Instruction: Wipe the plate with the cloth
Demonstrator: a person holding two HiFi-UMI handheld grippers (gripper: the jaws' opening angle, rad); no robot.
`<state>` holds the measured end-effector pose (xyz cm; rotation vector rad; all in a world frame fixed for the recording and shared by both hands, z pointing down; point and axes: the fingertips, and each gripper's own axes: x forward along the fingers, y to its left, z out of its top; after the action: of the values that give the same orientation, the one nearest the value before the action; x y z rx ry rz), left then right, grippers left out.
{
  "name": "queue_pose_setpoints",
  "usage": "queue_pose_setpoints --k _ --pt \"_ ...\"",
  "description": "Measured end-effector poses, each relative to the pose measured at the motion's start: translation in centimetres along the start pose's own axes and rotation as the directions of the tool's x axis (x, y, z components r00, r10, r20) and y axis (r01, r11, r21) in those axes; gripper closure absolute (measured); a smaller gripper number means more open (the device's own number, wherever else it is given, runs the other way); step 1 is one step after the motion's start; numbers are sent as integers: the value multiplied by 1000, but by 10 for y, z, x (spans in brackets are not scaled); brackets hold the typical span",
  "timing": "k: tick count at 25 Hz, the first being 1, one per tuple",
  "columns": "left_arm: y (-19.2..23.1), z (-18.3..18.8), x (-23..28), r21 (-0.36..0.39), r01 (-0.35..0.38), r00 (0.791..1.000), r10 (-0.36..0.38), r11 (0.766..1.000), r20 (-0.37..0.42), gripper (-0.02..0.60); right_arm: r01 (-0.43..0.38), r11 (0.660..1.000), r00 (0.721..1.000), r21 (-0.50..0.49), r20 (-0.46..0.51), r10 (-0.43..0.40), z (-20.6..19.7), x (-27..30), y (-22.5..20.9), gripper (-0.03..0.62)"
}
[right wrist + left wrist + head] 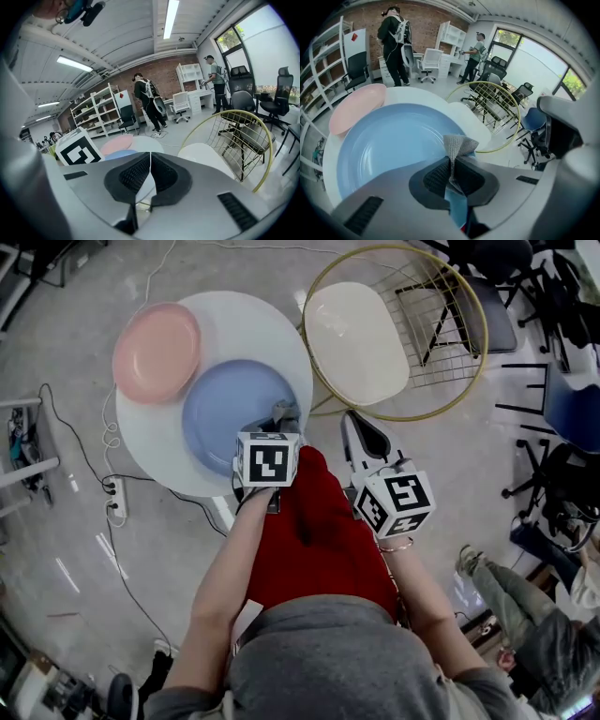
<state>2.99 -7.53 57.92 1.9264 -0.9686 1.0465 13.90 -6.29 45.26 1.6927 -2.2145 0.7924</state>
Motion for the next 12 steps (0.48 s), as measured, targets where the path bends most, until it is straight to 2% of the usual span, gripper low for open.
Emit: queue_pose_setpoints --k 6,12 --pt "-3 -24 -6 68 22 997 -17 997 -73 546 -35 999 999 -13 -13 35 -2 7 9 565" --pt "14 -46 -19 71 20 994 -12 997 -112 546 -109 993 994 -45 -35 107 -4 24 40 565"
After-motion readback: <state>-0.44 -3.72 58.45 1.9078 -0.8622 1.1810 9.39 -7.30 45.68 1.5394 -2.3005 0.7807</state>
